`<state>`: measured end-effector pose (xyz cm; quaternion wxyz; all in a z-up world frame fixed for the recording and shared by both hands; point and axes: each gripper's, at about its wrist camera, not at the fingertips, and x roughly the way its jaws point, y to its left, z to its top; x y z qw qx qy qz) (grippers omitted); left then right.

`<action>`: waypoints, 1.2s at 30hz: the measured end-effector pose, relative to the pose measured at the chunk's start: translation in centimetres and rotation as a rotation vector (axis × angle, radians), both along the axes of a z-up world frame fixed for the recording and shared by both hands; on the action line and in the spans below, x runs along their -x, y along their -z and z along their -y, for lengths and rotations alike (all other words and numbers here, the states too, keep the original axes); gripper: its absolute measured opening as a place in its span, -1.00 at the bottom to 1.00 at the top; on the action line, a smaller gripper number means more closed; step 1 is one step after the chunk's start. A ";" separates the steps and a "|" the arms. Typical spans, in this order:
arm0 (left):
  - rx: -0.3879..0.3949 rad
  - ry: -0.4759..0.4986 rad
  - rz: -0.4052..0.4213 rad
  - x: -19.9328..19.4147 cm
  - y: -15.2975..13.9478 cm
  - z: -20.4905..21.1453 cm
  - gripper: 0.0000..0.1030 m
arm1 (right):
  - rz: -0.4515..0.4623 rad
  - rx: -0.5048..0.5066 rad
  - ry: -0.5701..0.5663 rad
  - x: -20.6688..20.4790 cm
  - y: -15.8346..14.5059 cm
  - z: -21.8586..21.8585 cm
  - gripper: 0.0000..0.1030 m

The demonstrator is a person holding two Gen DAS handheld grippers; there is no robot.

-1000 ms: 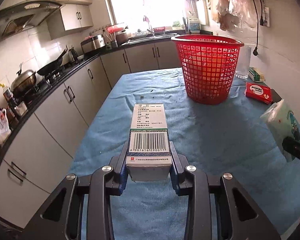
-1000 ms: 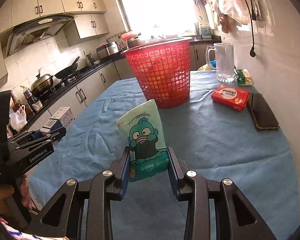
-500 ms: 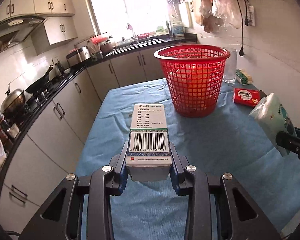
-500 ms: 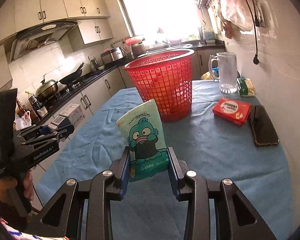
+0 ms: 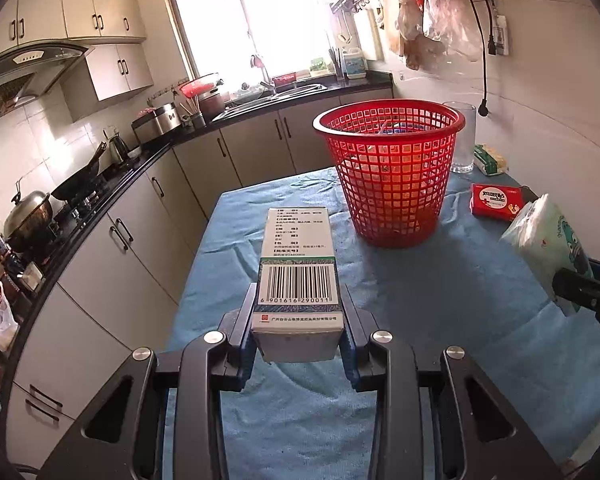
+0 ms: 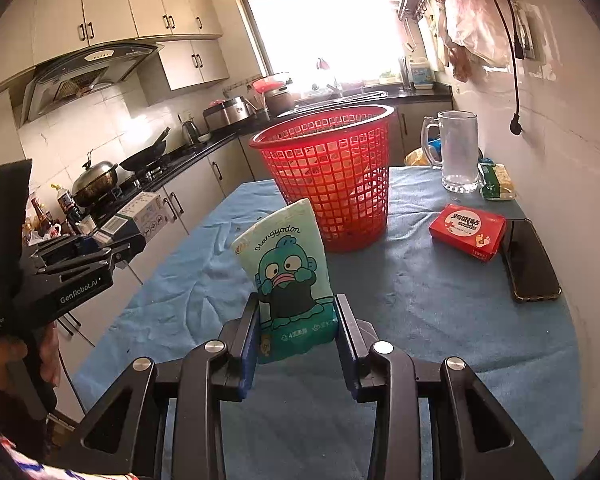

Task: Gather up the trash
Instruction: 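Carry the medicine box and tissue pack over the red basket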

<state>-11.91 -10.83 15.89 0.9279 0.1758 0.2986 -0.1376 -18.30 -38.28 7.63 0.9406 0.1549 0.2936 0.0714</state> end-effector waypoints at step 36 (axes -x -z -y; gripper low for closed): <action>0.300 0.130 -0.059 -12.9 -9.5 3.9 -0.35 | 0.112 0.012 0.030 -10.8 -6.8 4.8 -0.27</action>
